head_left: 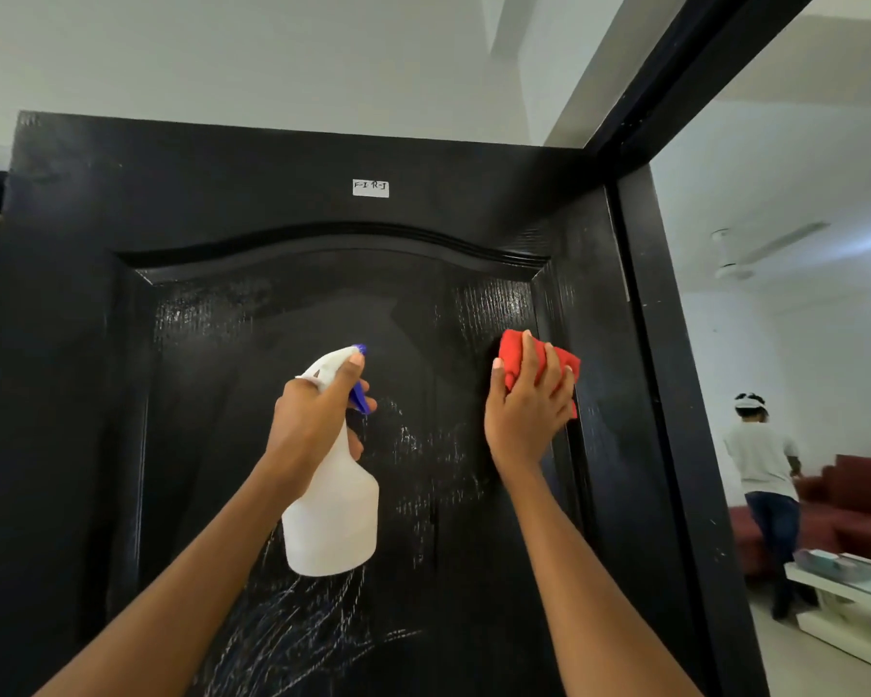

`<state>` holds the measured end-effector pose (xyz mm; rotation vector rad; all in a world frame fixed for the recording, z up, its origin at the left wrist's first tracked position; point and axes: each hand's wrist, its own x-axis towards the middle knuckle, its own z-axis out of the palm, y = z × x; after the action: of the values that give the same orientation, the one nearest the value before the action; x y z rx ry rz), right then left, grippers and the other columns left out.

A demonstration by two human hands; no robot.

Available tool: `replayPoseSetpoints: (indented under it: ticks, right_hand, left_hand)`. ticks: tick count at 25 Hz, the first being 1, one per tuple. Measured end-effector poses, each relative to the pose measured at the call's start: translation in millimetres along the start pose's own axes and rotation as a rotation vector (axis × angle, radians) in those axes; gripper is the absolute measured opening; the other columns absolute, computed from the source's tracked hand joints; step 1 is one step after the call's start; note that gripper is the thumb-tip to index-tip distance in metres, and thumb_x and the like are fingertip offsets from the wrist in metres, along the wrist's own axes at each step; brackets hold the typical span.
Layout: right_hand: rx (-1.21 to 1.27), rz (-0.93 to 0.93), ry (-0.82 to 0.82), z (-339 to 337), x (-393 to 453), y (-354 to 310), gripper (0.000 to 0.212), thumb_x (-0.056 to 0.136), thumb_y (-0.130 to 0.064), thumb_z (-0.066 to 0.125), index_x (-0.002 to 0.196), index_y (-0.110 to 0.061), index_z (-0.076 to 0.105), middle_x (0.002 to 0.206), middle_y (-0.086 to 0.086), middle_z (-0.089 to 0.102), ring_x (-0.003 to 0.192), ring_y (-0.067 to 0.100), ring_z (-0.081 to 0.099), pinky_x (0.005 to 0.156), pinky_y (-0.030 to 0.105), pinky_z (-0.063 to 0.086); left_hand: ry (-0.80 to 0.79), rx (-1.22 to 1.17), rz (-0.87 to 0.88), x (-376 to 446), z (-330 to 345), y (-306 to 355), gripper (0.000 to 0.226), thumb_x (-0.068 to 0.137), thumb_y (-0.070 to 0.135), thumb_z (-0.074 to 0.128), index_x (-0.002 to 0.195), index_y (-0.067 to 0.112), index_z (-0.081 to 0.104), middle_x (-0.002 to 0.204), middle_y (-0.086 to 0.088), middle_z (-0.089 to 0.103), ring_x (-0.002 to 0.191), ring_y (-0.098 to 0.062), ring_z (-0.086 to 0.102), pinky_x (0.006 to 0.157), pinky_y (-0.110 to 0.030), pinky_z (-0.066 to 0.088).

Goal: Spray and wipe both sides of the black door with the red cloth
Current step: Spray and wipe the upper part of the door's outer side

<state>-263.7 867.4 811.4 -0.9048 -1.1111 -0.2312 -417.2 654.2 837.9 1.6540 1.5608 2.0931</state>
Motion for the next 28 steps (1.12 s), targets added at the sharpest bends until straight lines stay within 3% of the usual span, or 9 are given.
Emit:
replayPoseSetpoints:
  ticks: [2, 5, 12, 15, 17, 19, 21, 25, 28]
  right_hand:
    - [0.027, 0.074, 0.033, 10.0, 4.9, -36.4, 0.056, 0.103, -0.052, 0.046, 0.155, -0.032, 0.038, 0.157, 0.007, 0.041, 0.143, 0.045, 0.035, 0.107, 0.066, 0.036]
    - [0.042, -0.031, 0.04, 29.0, 3.7, -107.7, 0.054, 0.1, -0.052, 0.048, 0.15, -0.035, 0.046, 0.154, 0.003, 0.046, 0.14, 0.042, 0.039, 0.105, 0.061, 0.036]
    - [0.071, -0.652, -0.132, 69.6, -52.8, -252.5, 0.057, 0.097, -0.051, 0.053, 0.151, -0.036, 0.045, 0.156, 0.004, 0.042, 0.144, 0.04, 0.032, 0.109, 0.061, 0.031]
    - [0.067, -1.038, -0.225, 66.1, -85.6, -241.3, 0.057, 0.096, -0.052, 0.056, 0.15, -0.036, 0.049, 0.155, 0.004, 0.044, 0.145, 0.039, 0.033, 0.114, 0.058, 0.027]
    - [0.066, -1.163, -0.223, 55.9, -84.8, -207.9, 0.054, 0.095, -0.054, 0.058, 0.147, -0.038, 0.053, 0.153, 0.0, 0.049, 0.144, 0.036, 0.038, 0.116, 0.054, 0.026]
    - [0.035, -1.059, -0.165, 41.5, -69.0, -166.5, 0.052, 0.094, -0.058, 0.058, 0.144, -0.04, 0.056, 0.148, -0.002, 0.054, 0.141, 0.034, 0.045, 0.113, 0.054, 0.032]
    - [-0.031, -0.829, -0.114, 25.8, -45.0, -120.0, 0.054, 0.095, -0.06, 0.055, 0.145, -0.041, 0.053, 0.148, -0.001, 0.054, 0.142, 0.035, 0.044, 0.112, 0.057, 0.035]
    - [-0.099, -0.331, -0.14, -11.0, -26.3, -21.4, 0.062, 0.101, -0.062, 0.04, 0.157, -0.036, 0.032, 0.161, 0.004, 0.035, 0.15, 0.04, 0.027, 0.116, 0.063, 0.032]
    - [-0.084, 0.012, -0.121, -16.9, -53.6, -0.3, 0.065, 0.104, -0.059, 0.037, 0.161, -0.034, 0.021, 0.165, 0.008, 0.026, 0.15, 0.045, 0.023, 0.115, 0.068, 0.03]
  left_hand:
    - [0.017, -0.004, -0.004, 1.4, -17.5, 0.1, 0.041, 0.098, 0.055, 0.053, 0.099, 0.017, 0.068, 0.092, -0.005, 0.076, 0.052, -0.027, 0.063, 0.054, -0.032, 0.056]
    - [0.072, -0.007, -0.009, 4.9, -54.3, 1.5, 0.04, 0.097, 0.056, 0.053, 0.099, 0.019, 0.067, 0.094, -0.003, 0.076, 0.054, -0.028, 0.064, 0.057, -0.034, 0.057]
    - [0.193, 0.043, -0.025, -15.0, -169.1, -15.5, 0.042, 0.095, 0.058, 0.054, 0.099, 0.018, 0.069, 0.085, -0.002, 0.078, 0.054, -0.029, 0.063, 0.057, -0.037, 0.056]
    - [0.214, 0.065, -0.05, -27.1, -191.1, -29.1, 0.044, 0.095, 0.059, 0.052, 0.098, 0.019, 0.071, 0.085, -0.002, 0.078, 0.056, -0.03, 0.063, 0.06, -0.04, 0.056]
    - [0.187, 0.055, -0.068, -33.0, -193.0, -33.3, 0.043, 0.095, 0.059, 0.053, 0.098, 0.02, 0.071, 0.084, -0.001, 0.078, 0.056, -0.03, 0.063, 0.059, -0.04, 0.056]
    - [0.137, 0.036, -0.078, -36.9, -184.4, -34.9, 0.044, 0.094, 0.058, 0.054, 0.099, 0.018, 0.071, 0.086, -0.001, 0.078, 0.054, -0.029, 0.063, 0.055, -0.037, 0.056]
    - [0.084, 0.036, -0.095, -39.0, -169.6, -37.0, 0.044, 0.094, 0.058, 0.054, 0.1, 0.018, 0.071, 0.088, -0.002, 0.078, 0.053, -0.03, 0.063, 0.056, -0.037, 0.056]
    - [0.033, 0.026, -0.112, -40.4, -140.2, -41.1, 0.044, 0.095, 0.056, 0.053, 0.097, 0.016, 0.071, 0.088, -0.004, 0.078, 0.051, -0.028, 0.063, 0.052, -0.033, 0.055]
    - [0.038, 0.028, -0.113, -39.8, -127.8, -45.5, 0.042, 0.095, 0.056, 0.054, 0.097, 0.017, 0.07, 0.09, -0.003, 0.077, 0.051, -0.028, 0.064, 0.051, -0.032, 0.055]
